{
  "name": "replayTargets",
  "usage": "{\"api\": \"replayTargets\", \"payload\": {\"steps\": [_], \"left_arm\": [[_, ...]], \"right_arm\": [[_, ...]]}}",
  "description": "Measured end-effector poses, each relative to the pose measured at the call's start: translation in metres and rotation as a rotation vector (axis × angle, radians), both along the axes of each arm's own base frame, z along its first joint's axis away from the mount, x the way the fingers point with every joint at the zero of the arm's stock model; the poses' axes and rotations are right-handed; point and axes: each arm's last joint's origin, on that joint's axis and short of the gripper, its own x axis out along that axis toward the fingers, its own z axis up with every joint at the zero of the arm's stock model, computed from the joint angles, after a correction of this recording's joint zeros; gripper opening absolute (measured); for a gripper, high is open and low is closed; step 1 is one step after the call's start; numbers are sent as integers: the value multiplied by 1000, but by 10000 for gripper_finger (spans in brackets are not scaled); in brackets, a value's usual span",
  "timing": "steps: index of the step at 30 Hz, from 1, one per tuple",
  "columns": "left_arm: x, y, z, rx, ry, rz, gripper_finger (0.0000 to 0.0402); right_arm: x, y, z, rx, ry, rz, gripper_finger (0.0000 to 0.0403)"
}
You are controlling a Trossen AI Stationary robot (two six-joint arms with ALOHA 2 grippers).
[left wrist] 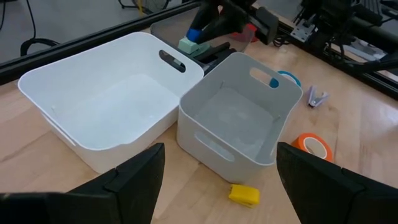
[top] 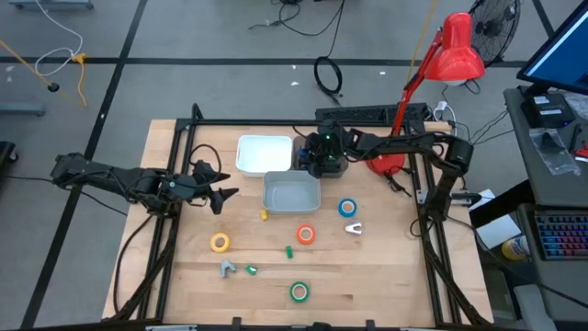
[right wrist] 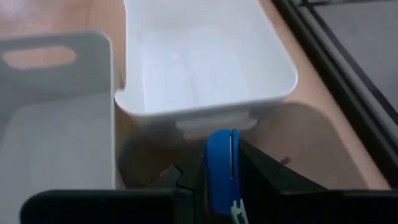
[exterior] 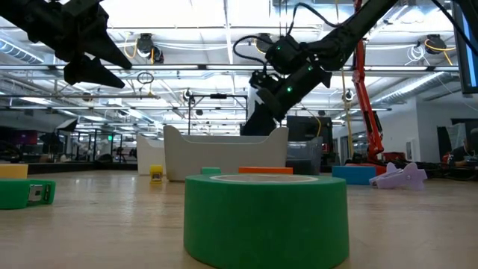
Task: Pick and place Stapler, Stapler remover, tape
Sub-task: Put the blue stapler into the black bin
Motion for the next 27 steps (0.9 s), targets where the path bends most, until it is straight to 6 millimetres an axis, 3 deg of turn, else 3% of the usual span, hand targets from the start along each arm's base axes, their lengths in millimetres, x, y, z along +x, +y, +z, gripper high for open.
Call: {"api": "replayTargets", "payload": {"steps": [10, 27], "left_arm": [[0, 0, 0, 9, 0, 11, 308], [0, 0, 0, 10, 0, 12, 308]], "right_arm": [[2, -2, -14, 12, 38, 2, 71], [2, -3, -14, 22, 33, -10, 74]]}}
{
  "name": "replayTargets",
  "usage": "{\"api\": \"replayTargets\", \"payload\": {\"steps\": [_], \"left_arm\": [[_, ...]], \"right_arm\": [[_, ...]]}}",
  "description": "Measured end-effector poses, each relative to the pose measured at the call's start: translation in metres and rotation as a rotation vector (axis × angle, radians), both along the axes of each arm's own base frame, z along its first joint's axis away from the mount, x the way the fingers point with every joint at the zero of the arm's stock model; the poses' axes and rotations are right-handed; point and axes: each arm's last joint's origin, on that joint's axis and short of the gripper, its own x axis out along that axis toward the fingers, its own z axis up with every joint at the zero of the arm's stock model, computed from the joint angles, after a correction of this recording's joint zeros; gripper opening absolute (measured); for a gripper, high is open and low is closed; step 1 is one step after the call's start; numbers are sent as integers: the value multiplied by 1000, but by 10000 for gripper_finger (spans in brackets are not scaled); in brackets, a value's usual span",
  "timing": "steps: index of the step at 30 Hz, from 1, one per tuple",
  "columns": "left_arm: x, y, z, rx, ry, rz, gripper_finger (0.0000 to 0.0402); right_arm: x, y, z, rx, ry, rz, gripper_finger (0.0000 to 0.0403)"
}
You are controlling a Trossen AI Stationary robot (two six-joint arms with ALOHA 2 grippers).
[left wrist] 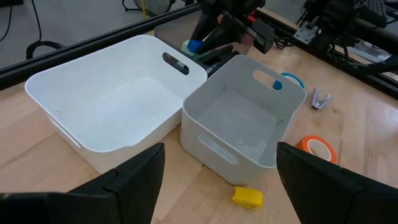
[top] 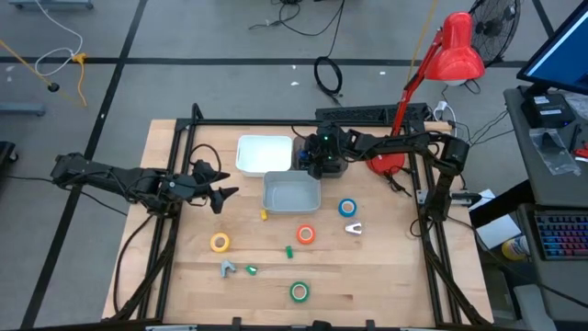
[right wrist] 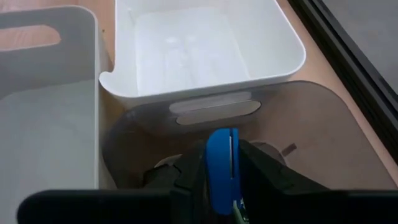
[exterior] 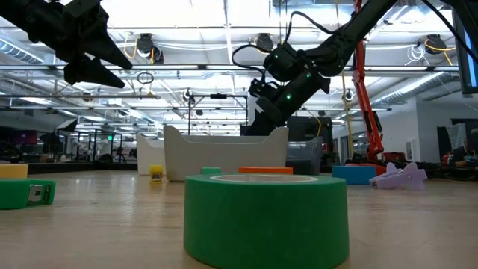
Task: Pick and place Stapler, Stapler remover, tape
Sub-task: Put the blue stapler into the black bin, then put the yellow stapler into the black bin
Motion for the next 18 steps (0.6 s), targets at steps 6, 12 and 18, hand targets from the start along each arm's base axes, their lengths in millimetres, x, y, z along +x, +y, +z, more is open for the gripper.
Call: {"api": "replayTargets", "payload": {"steps": [6, 12, 18], "left_arm": [[0, 0, 0, 0, 0, 0, 308], [0, 0, 0, 0, 0, 0, 308], [0, 0, 0, 0, -1, 1, 308]], "right_arm": [[0, 0, 0, -1, 0, -1, 105], [0, 0, 0, -4, -1, -2, 144], [0, 0, 1, -7, -6, -4, 155]]}}
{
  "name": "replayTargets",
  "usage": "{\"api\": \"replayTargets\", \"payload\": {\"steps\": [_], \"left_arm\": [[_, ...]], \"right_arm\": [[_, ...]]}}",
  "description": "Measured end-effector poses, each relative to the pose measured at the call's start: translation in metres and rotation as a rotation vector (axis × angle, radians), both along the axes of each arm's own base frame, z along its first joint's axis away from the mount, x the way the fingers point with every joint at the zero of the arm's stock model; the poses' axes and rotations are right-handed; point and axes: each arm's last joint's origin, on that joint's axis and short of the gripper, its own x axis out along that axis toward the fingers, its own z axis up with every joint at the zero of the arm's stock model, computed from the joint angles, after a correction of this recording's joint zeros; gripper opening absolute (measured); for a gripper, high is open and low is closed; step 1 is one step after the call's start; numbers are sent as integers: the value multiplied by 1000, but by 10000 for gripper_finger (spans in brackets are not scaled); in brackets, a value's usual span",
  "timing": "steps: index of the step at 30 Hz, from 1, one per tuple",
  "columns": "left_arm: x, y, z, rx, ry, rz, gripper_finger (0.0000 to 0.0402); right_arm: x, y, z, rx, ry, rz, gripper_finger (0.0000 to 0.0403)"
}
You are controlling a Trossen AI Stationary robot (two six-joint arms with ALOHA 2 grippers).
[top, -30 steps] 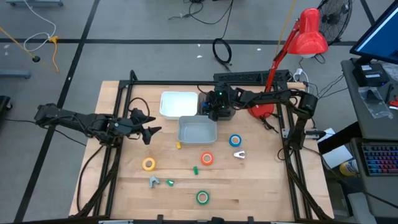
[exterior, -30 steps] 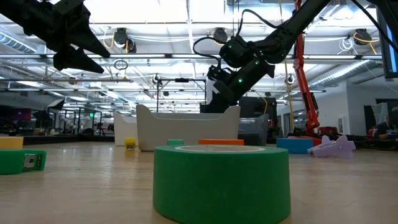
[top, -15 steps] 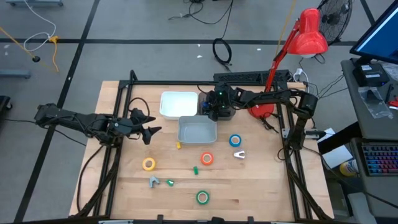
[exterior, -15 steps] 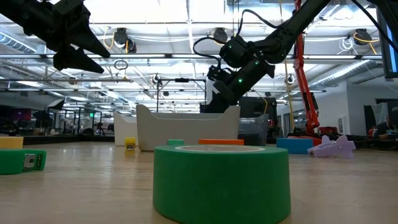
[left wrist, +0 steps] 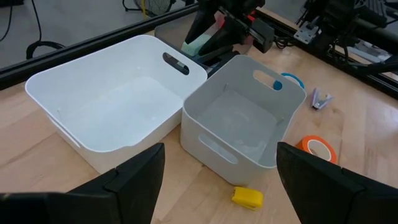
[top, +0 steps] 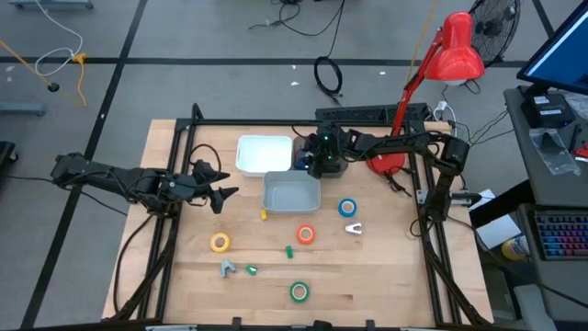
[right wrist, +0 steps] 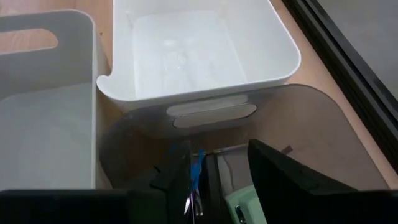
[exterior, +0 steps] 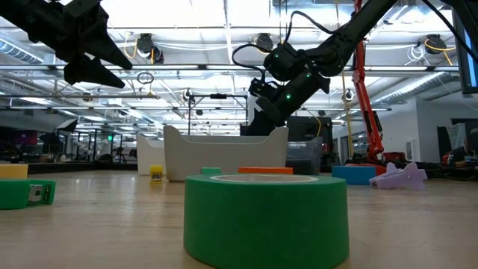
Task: Pick and place Stapler, Stapler remover, tape
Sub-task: Put the yellow stapler into the black bin
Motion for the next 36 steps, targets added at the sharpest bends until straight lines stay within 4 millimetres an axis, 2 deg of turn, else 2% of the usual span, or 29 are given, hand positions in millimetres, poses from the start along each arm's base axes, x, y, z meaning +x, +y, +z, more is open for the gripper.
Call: {"api": "replayTargets", "payload": {"steps": [4, 9, 12, 15, 20, 27, 32, 36], "left_arm": [[0, 0, 0, -6, -3, 3, 308], [1, -1, 2, -19, -23, -9, 308], [3, -2, 4, -59, -58, -26, 308], [4, -3, 7, -80, -93, -49, 308], [8, -6, 9, -108, -117, -117, 308], [28, -17, 1, -140, -50, -208, 308], [53, -24, 0, -148, 30, -205, 308], [68, -29, -7, -169, 145, -205, 308]], "right_arm": [[-4, 3, 16, 0, -41, -7, 153], [-17, 25, 60, 66, -123, 37, 143], [-34, 44, 82, 90, -134, 73, 134], [-58, 62, 93, 101, -119, 91, 125], [-107, 88, 88, 199, -155, 48, 109], [-168, 119, 61, 342, -325, 9, 95], [-195, 129, 44, 426, -516, 1, 93], [-208, 132, 33, 466, -675, 12, 93]]}}
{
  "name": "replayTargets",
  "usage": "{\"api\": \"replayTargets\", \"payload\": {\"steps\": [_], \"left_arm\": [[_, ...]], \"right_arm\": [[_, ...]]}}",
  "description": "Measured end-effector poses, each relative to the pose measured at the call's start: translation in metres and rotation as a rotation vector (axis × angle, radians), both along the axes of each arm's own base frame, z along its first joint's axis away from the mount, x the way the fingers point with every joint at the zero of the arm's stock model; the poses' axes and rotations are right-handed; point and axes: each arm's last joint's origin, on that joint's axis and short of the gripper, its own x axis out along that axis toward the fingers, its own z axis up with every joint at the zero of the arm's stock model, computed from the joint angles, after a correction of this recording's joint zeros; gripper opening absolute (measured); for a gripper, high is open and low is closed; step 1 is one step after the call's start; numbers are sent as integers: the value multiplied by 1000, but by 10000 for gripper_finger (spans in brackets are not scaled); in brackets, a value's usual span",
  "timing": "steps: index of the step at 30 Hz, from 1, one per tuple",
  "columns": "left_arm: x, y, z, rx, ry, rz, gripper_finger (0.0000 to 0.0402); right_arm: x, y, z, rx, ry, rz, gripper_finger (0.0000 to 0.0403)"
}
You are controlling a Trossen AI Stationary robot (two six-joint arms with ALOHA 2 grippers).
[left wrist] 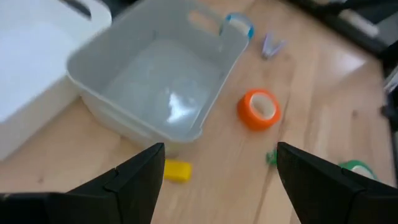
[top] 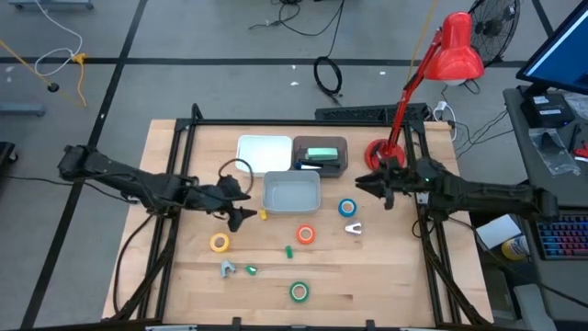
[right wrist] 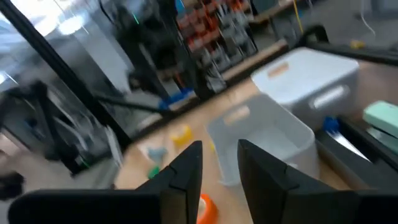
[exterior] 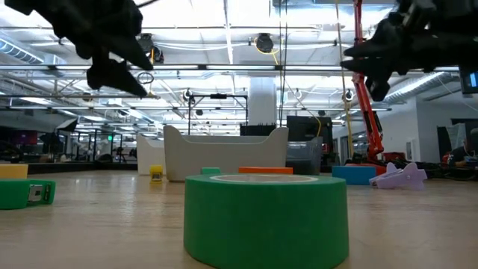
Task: Pick and place Stapler, Stapler remover, tape
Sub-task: Put the yellow stapler into the black bin
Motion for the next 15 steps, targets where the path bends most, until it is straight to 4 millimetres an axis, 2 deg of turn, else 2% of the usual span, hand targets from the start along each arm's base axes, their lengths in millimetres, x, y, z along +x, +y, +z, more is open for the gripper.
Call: {"api": "replayTargets", "payload": {"steps": [3, 6, 9, 15], "left_arm": [[7, -2, -10, -51, 61, 34, 308], [15, -4, -15, -168, 36, 127, 308], [23, -6, -14, -314, -35, 220, 308], [27, -9, -12, -415, -73, 237, 308]], "right_arm": [[-6, 2, -7, 24, -85, 0, 93], [-9, 2, -13, 46, -120, 1, 93], [-10, 3, -16, 57, -117, 2, 93], [-10, 3, -16, 56, -115, 1, 93]]}}
